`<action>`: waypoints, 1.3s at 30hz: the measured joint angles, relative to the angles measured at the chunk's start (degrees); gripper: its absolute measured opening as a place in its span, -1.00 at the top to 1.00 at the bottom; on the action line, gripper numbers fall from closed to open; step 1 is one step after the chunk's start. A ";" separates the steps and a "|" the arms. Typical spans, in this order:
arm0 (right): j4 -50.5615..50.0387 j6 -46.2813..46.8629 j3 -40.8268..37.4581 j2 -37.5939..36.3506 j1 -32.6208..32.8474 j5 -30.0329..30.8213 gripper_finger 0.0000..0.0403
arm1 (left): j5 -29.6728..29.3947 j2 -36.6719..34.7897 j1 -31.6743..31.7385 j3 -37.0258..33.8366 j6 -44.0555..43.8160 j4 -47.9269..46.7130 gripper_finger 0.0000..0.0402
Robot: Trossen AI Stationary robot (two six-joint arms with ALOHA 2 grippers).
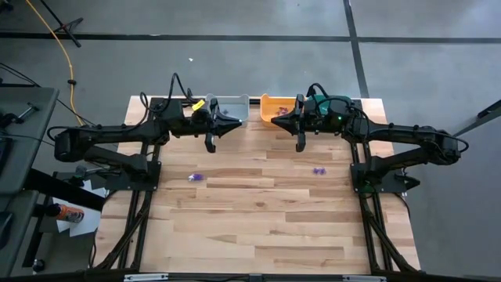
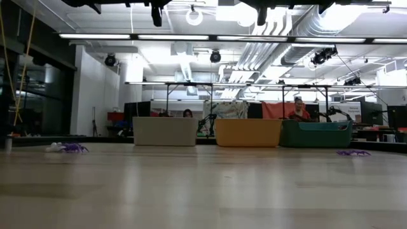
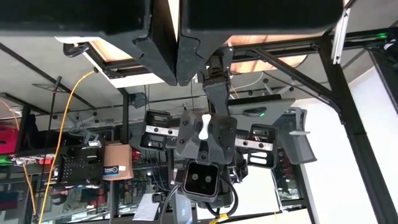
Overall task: Sort Halloween decoration
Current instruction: Put the white bone toy into the green bin
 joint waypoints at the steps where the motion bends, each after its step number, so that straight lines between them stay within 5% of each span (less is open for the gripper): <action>1: 0.00 -0.20 0.00 0.00 0.00 0.23 1.00 | -0.23 0.00 0.00 0.00 0.09 -0.15 1.00; 9: 0.32 -0.55 0.00 0.02 -0.02 0.74 1.00 | -2.03 0.00 0.00 0.00 1.07 -0.53 1.00; 15: 12.65 -0.54 -0.01 -0.56 -1.74 3.05 1.00 | -4.27 5.58 0.58 1.94 1.03 -0.04 1.00; 30: 24.88 11.52 -0.02 -0.63 -7.34 3.67 1.00 | -1.27 48.59 1.70 36.92 7.98 -2.14 1.00; 39: 29.99 14.14 -0.02 -0.63 -8.79 4.65 1.00 | -6.15 72.39 2.33 61.39 7.54 -1.80 1.00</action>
